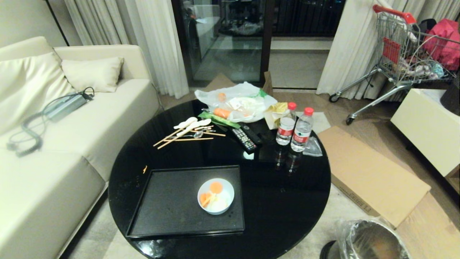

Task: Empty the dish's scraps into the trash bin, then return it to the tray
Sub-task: Pick up the bowl with leftover food

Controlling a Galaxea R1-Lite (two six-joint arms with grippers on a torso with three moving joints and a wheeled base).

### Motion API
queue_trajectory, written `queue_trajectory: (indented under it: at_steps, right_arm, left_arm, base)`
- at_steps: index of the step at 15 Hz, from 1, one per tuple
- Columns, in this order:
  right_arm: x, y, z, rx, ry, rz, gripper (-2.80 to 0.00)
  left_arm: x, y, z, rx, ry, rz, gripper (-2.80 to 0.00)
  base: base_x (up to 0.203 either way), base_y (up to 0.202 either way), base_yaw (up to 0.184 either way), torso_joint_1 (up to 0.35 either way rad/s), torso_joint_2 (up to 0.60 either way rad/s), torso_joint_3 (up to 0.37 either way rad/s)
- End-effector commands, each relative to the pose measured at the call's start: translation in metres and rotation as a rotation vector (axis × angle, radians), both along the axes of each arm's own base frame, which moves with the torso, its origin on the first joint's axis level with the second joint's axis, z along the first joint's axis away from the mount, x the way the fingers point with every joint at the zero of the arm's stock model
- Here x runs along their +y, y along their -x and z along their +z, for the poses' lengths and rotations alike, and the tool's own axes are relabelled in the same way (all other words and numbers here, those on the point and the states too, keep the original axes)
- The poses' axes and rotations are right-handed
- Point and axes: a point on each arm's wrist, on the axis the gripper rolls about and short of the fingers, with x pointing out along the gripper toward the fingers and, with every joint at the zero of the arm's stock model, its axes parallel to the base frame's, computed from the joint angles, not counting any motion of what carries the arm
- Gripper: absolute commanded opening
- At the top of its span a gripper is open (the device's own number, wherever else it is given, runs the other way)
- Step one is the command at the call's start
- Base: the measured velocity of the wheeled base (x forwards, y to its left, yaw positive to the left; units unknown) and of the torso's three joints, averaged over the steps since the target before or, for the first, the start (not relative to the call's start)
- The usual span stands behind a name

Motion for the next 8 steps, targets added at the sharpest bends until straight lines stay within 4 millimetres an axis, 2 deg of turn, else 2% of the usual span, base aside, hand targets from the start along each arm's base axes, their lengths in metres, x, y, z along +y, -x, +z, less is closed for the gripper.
queue_trajectory:
  at_steps: [1, 8]
  right_arm:
    - [0.0000, -0.0001, 0.0002, 0.000, 0.005, 0.000, -2.80]
    - [0.0000, -0.0001, 0.0003, -0.001, -0.007, -0.002, -2.80]
  left_arm:
    - [0.0000, 0.0000, 0.0000, -0.001, 0.001, 0.000, -2.80]
    - [0.0000, 0.0000, 0.0000, -0.001, 0.001, 0.000, -2.80]
  base:
    - [0.000, 0.000, 0.000, 0.000, 0.00, 0.000]
    - [0.000, 0.000, 0.000, 0.000, 0.00, 0.000]
